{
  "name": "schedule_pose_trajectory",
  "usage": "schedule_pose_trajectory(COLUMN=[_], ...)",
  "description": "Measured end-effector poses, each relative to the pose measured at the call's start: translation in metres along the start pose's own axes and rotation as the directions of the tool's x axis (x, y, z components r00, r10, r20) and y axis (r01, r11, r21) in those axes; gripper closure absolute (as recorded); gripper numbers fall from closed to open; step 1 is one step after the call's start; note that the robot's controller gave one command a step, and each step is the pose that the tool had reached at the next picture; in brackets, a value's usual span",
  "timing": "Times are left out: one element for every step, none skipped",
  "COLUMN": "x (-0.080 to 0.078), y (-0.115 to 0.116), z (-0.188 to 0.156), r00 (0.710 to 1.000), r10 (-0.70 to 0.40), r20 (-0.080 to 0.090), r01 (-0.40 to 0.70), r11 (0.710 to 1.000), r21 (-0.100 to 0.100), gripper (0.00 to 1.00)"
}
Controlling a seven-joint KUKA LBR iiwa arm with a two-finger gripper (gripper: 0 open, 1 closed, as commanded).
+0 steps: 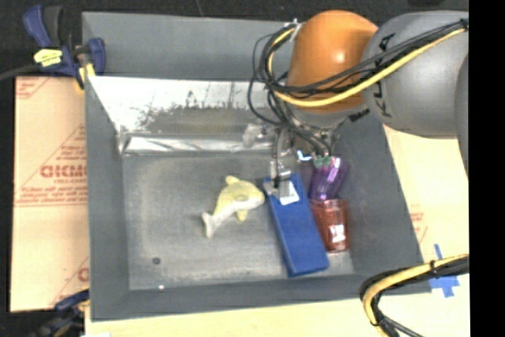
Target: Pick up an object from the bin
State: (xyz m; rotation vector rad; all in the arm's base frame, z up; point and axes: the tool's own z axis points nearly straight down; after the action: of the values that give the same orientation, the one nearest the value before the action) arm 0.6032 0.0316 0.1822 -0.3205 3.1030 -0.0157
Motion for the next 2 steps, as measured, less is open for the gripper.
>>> schedule_pose_trajectory(x=[0.013, 0.025], y=[-0.044, -0.020], z=[0.036, 0.060], r00=[0.995, 0.995], r10=[0.096, 0.100], r20=[0.002, -0.001], r01=[-0.096, -0.100], r11=[0.995, 0.995], r21=[-0.005, 0.000], gripper=[0.00, 0.00])
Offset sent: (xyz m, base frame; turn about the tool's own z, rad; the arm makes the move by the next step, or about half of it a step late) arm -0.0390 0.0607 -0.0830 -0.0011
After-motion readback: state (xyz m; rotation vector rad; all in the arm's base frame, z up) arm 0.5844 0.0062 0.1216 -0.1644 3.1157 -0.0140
